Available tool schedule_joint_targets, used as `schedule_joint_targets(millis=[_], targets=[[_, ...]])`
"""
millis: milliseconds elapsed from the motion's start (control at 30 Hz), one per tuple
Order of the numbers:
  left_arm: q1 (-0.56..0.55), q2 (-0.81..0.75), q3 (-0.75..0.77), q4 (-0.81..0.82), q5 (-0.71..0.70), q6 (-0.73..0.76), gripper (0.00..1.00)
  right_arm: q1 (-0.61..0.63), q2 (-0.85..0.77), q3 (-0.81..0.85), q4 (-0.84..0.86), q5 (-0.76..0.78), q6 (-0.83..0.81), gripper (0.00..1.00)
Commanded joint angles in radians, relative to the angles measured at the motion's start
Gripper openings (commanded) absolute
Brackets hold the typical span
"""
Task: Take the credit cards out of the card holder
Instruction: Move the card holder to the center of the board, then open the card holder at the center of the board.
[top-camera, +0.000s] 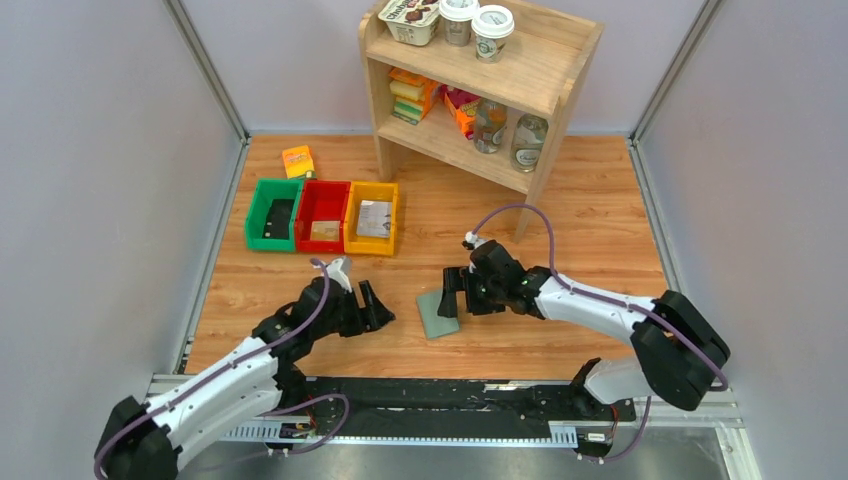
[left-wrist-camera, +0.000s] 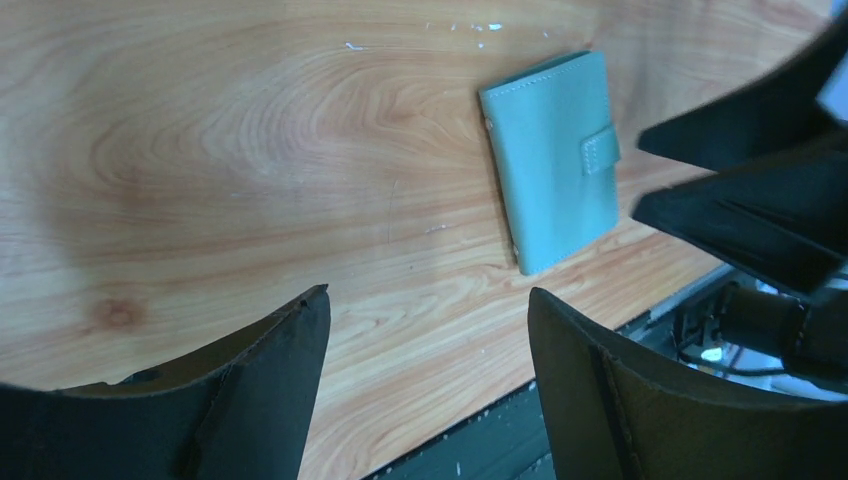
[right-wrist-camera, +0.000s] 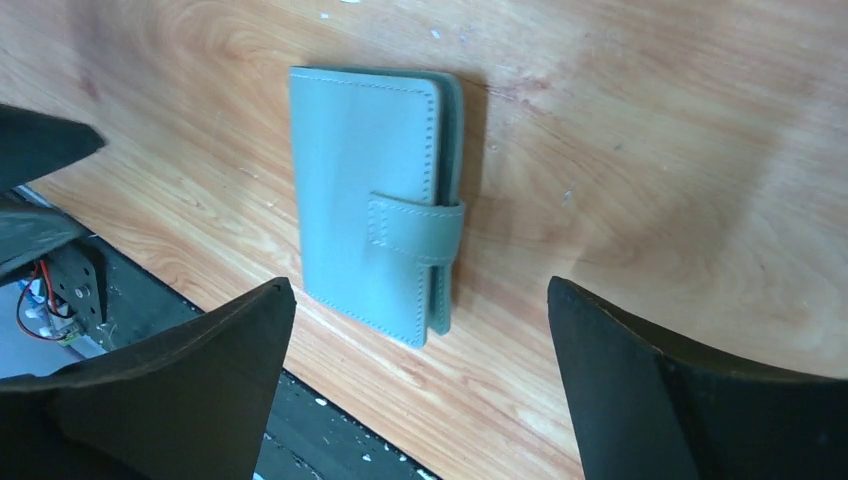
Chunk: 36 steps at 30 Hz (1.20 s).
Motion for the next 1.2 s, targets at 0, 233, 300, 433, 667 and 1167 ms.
schedule_joint_targets(millis=[0, 233, 300, 433, 667, 1167], targets=[[-0.135, 0.137, 0.032, 0.176, -0.195, -0.129, 0.79, 0.076, -0.087, 0.090, -0.116, 0.200, -0.062, 1.00], [-0.295, 0.392, 0.142, 0.195, -0.341, -0.165, 0.79, 0.182, 0.002, 0.256, -0.352, 0.535, -0.068, 1.00], [-0.321, 0.447, 0.173, 0.196, -0.352, -0.168, 0.78, 0.202, 0.014, 0.271, -0.386, 0.623, -0.072, 1.00], [-0.350, 0.538, 0.217, 0.202, -0.361, -0.177, 0.78, 0.199, 0.039, 0.292, -0.402, 0.550, -0.115, 1.00], [-0.369, 0.591, 0.251, 0.184, -0.401, -0.215, 0.77, 0.207, 0.093, 0.325, -0.419, 0.504, -0.194, 1.00], [-0.376, 0.590, 0.285, 0.101, -0.434, -0.245, 0.78, 0.207, 0.183, 0.358, -0.264, 0.334, -0.184, 0.32]])
